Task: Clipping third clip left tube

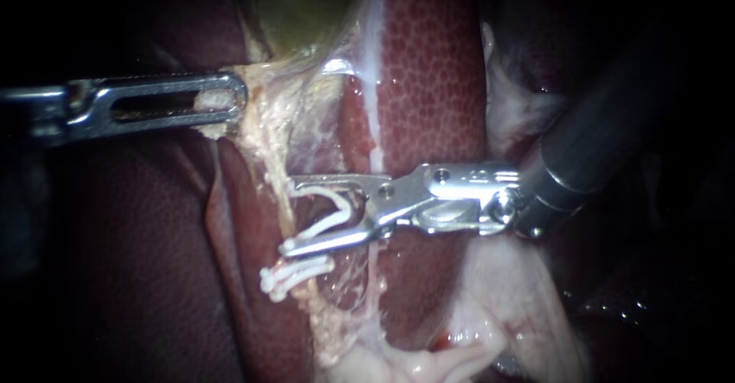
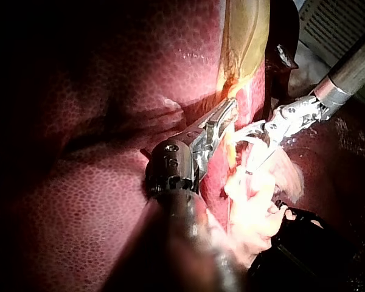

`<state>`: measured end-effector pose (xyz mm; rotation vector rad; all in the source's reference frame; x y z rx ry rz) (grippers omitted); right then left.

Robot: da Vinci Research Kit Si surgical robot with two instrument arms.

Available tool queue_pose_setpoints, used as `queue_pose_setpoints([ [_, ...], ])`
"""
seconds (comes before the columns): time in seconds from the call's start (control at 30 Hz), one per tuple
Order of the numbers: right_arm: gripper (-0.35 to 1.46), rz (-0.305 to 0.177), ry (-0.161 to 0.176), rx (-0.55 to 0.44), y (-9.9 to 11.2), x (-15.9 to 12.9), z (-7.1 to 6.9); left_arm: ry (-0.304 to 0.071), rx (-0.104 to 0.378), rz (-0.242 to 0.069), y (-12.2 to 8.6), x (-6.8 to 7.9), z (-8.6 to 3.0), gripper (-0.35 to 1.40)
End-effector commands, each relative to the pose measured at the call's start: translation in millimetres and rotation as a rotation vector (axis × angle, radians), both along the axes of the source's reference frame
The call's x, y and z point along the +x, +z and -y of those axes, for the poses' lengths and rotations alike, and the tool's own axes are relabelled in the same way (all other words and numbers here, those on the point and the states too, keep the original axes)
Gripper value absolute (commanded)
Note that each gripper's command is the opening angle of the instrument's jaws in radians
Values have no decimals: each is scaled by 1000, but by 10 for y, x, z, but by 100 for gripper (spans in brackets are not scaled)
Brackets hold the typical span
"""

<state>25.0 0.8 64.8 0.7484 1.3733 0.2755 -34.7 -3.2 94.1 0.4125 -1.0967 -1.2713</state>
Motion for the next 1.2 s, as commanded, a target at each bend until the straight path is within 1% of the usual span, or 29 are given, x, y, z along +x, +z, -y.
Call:
queue_pose_setpoints([
  [0.03, 60, -9, -2, 9, -3, 2, -1, 0, 0, 0, 0, 0, 0, -23],
  [0.27, 60, -62, -9, 80, -11, 15, -1, -1, 0, -1, 1, -1, 1, -23],
  [0.4, 60, -82, -14, 118, -11, 19, -2, -1, -1, -1, 1, -1, 1, -23],
  [0.57, 60, -113, -10, 160, -8, 23, -4, -1, -1, -1, 1, -1, 1, -23],
  [0.7, 60, -120, -7, 180, -5, 27, -6, -1, -1, -1, 2, -2, 1, -23],
  [0.83, 60, -125, 3, 206, -2, 34, -10, -4, -2, -4, 2, -3, 2, -23],
  [0.93, 60, -142, 12, 229, 2, 37, -13, -5, -3, -4, 3, -4, 3, -23],
  [1.03, 60, -138, 10, 258, 6, 38, -15, -3, -2, -2, 3, -4, 3, -23],
  [1.2, 60, -138, 13, 276, 12, 38, -18, -3, -2, -2, 3, -4, 3, -23],
])
